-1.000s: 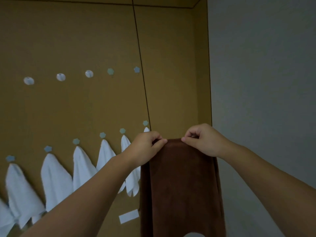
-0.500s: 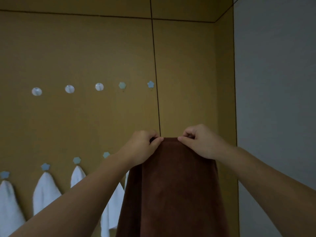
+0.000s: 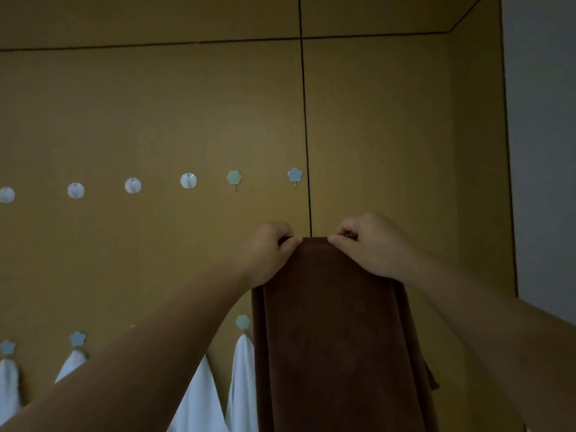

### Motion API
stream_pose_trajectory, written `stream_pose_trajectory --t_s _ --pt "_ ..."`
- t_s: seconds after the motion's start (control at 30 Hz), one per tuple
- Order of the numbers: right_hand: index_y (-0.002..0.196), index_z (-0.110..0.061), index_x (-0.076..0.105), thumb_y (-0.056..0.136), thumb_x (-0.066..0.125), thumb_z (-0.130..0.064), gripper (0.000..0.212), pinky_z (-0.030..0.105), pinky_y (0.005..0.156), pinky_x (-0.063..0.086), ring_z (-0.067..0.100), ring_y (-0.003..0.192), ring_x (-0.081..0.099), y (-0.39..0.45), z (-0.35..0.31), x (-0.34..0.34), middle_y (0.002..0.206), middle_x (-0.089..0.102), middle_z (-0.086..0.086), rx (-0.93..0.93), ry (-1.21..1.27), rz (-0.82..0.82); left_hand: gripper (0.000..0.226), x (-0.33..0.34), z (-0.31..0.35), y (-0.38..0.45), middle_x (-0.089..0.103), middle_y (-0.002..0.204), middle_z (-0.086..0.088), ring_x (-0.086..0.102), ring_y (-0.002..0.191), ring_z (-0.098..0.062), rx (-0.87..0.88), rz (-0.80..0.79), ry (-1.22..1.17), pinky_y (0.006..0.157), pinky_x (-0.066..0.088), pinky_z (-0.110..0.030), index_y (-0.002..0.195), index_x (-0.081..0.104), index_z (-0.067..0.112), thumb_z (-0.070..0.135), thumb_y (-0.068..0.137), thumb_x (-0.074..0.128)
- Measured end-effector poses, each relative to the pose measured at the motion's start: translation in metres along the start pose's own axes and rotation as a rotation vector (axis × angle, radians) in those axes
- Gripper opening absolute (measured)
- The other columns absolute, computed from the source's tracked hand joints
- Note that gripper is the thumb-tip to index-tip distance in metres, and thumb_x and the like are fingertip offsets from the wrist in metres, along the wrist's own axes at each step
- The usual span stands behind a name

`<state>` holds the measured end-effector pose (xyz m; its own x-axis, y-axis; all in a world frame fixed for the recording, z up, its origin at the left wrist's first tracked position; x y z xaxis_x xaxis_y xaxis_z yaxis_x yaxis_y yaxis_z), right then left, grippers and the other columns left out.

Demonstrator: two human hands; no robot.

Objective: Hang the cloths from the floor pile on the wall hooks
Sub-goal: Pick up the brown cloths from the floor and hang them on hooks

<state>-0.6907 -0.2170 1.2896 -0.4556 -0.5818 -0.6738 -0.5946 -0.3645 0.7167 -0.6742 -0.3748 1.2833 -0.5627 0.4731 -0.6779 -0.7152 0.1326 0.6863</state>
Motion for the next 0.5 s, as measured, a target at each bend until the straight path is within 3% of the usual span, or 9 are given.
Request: stream_pose_trajectory --t_s 0.23,0.37,0.5 --pt "0.087 -0.016 0.067 0.093 0.052 -0.039 0.028 0.028 0.056 0.038 0.01 0.064 0.051 0.075 0.039 0.027 0.068 0.056 -0.006 -0.038 -0.087 0.077 0.024 0.019 -0.038 0.077 0.062 0.082 -0.002 0.057 0.075 -0.016 0.023 0.092 0.061 0.06 0.041 -0.023 0.088 0.062 0.014 0.033 0.096 0.049" --pt "0.088 -0.015 0.068 0.092 0.053 -0.039 0.029 0.029 0.058 0.039 0.017 0.07 0.056 0.125 0.062 0.051 0.075 0.063 0.001 -0.024 -0.113 0.13 0.024 0.031 -0.07 0.127 0.059 0.077 0.0 0.053 0.072 -0.016 0.068 0.17 0.1 0.056 0.036 -0.021 0.084 0.059 0.014 0.033 0.095 0.05" --pt "0.089 -0.015 0.069 0.091 0.054 -0.04 0.03 0.031 0.065 0.046 0.018 0.074 0.059 0.176 0.084 0.078 0.079 0.065 0.002 -0.003 -0.108 0.156 0.024 0.043 -0.106 0.176 0.055 0.072 0.0 0.051 0.069 -0.017 0.103 0.204 0.114 0.058 0.036 -0.028 0.079 0.056 0.015 0.032 0.095 0.049"
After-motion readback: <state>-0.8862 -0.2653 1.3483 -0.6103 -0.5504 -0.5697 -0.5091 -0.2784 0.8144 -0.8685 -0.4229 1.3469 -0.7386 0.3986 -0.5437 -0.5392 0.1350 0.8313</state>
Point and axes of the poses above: each hand's wrist, its own y-axis towards the middle knuckle, its own x-axis out of the palm, z = x × y, the point moved 8 cm from there along y, towards the middle knuckle
